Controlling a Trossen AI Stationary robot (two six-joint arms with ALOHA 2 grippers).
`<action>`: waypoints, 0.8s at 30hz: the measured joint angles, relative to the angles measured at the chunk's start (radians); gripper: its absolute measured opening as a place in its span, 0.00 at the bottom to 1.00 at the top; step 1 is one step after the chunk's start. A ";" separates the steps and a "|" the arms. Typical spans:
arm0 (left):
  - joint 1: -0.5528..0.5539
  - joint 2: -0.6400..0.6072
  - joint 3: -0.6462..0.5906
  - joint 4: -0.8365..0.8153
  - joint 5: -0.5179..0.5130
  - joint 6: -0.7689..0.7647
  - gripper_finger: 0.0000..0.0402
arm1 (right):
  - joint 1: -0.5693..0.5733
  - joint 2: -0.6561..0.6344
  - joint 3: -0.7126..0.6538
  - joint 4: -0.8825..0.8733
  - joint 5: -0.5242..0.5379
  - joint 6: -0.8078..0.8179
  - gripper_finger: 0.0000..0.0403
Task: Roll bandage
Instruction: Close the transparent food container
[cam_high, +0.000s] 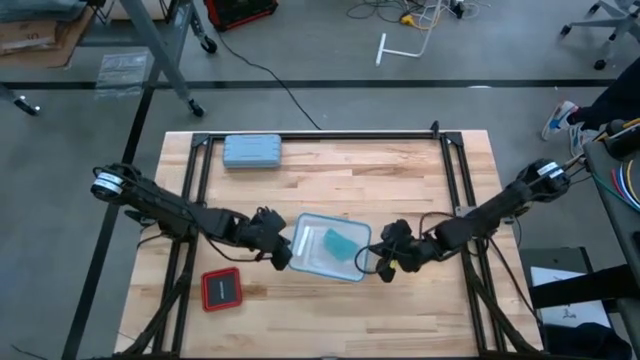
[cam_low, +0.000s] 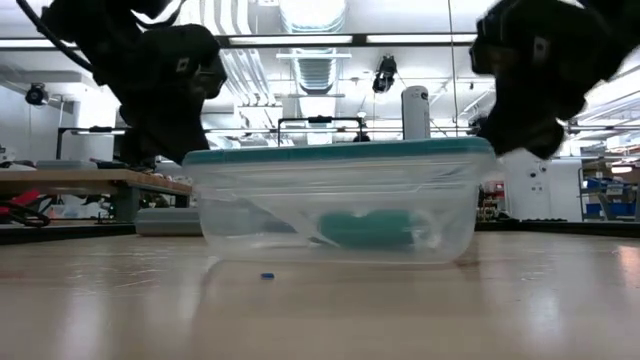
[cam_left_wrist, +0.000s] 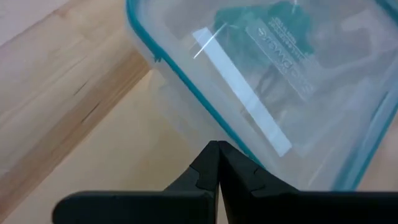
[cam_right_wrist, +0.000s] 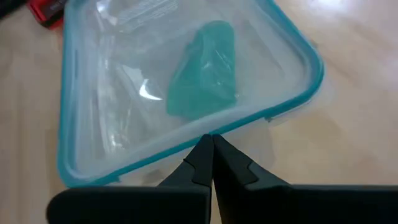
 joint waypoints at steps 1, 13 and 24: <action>-0.002 0.000 -0.012 0.025 -0.003 -0.003 0.00 | 0.007 0.004 -0.008 0.014 0.009 0.030 0.00; -0.020 0.000 -0.038 0.131 -0.008 -0.007 0.00 | 0.027 0.018 -0.016 0.010 0.148 0.085 0.00; -0.027 0.004 -0.034 0.162 -0.047 -0.015 0.00 | 0.027 -0.089 -0.016 -0.012 0.139 0.123 0.00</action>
